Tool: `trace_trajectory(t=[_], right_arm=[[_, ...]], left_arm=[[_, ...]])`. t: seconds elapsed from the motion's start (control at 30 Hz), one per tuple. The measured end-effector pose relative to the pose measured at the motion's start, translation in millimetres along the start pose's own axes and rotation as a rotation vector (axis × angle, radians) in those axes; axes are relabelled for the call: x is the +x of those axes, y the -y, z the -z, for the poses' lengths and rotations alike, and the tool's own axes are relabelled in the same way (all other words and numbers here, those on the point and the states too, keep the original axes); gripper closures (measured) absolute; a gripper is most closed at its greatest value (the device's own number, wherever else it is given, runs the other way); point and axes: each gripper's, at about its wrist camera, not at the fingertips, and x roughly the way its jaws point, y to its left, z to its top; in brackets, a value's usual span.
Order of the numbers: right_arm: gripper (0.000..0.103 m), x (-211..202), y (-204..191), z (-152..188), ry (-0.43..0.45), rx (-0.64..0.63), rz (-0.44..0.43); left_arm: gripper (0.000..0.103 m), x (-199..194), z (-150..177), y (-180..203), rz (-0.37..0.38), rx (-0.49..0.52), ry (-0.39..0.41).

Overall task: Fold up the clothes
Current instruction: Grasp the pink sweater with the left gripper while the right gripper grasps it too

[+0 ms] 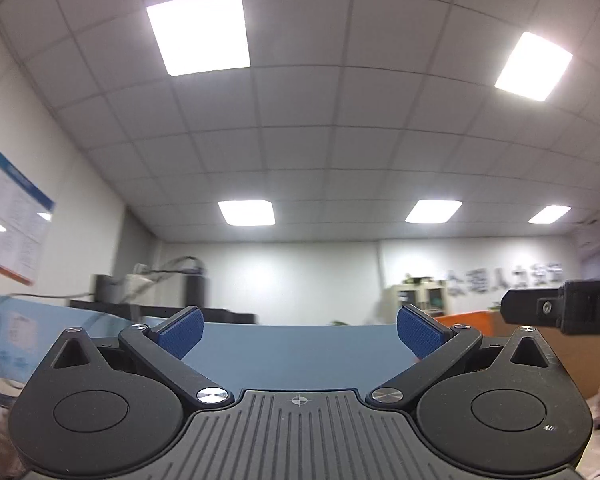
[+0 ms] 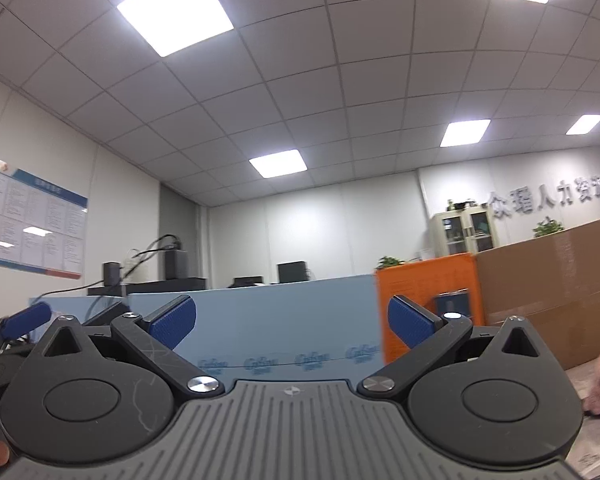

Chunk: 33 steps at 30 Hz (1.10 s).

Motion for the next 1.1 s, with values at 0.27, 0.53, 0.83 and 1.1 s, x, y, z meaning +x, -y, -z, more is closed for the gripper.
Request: trace_trajectory(t=[0.27,0.53,0.83,1.1], right_arm=[[0.000,-27,76,3,-0.028,-0.065,0.230],[0.000,-38,157,15,-0.165,-0.170,0.454],[0.000,-18,239,38,-0.369,-0.293,0.534],[0.002,53,283,65,-0.578,-0.306,0.603]], left_arm=[[0.000,54,10,58,0.336,-0.129,-0.166],[0.000,95,39,117,0.536,-0.218,-0.293],[0.000,149,91,158,0.575,-0.365,-0.587],[0.000,168,105,207,0.546,-0.326,-0.606]])
